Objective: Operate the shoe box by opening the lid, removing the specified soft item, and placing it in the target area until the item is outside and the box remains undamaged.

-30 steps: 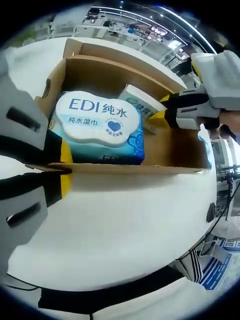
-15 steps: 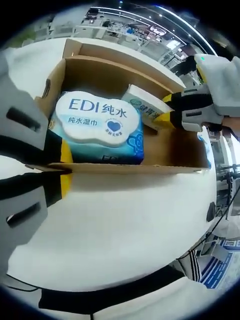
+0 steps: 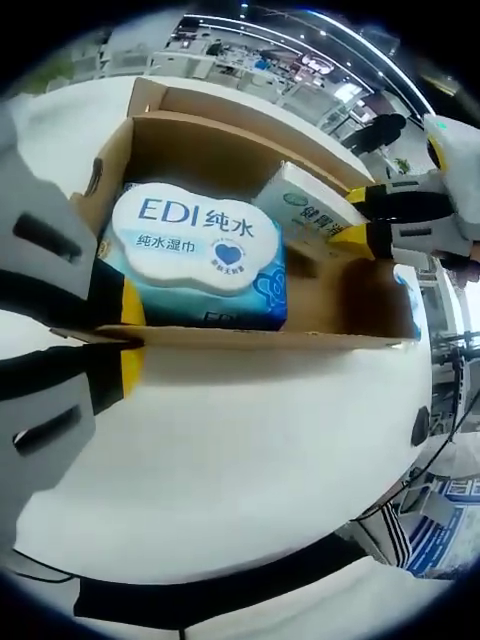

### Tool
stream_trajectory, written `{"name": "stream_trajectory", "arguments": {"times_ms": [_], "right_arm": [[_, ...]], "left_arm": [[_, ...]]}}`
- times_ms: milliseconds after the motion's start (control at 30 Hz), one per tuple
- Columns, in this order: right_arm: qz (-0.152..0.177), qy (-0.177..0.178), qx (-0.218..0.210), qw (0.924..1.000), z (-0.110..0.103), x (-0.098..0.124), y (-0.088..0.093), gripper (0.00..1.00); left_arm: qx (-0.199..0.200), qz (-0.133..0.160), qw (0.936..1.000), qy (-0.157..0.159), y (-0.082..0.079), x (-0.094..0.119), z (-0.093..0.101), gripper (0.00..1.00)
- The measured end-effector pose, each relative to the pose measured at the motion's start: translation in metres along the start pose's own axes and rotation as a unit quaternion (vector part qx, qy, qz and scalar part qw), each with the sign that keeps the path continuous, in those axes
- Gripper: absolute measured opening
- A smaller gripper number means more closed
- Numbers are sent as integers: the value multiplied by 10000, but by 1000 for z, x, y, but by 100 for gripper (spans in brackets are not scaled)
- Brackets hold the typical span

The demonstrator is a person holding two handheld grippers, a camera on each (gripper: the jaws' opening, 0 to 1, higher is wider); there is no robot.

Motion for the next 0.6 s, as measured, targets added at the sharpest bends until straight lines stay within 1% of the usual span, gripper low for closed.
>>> {"name": "stream_trajectory", "arguments": {"times_ms": [33, 133, 167, 233, 267, 367, 433, 500, 567, 600], "right_arm": [[74, -38, -82, 9999, -1, 2, -1, 19], [141, -26, -176, 9997, -1, 9, -2, 19], [194, -36, -352, 9992, -2, 11, -2, 19], [337, -348, -994, 9939, -7, 17, -4, 19], [366, -404, -1138, 9920, -8, 19, -4, 19], [448, -471, -1735, 9827, -12, 21, -3, 19], [470, -441, -1660, 9840, -19, 20, -2, 18], [466, -451, -1695, 9834, -22, 19, 0, 18], [457, -494, -1776, 9818, -24, 19, 3, 18], [491, -461, -1986, 9778, -24, 21, 6, 18]], "left_arm": [[-3, -1, 10000, 6, 0, 0, 0, 3], [-8, -5, 10000, 19, 0, 0, 0, 3], [-14, -1, 10000, 17, 0, 0, 0, 3], [-19, 4, 10000, 14, 1, 0, 1, 3], [-20, 4, 10000, 17, 1, 1, 1, 3], [-24, 11, 10000, 25, 1, 0, 1, 3], [-24, 14, 10000, 24, 2, 1, 1, 3], [-15, 15, 10000, 15, 2, 1, 2, 3], [-13, 16, 10000, 12, 2, 1, 2, 3], [-11, 10, 10000, 17, 2, 1, 2, 3]]}}
Point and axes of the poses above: the point that each gripper's makers call its tool centre point, and the gripper's own axes: x roughly backward along the fingers, z roughly to its right, y roughly out of its underside, the point moved 5 cm from there along x, roughly backward along the fingers, and after that the axes turned 15 degrees about -z, right-handed, at the moved point
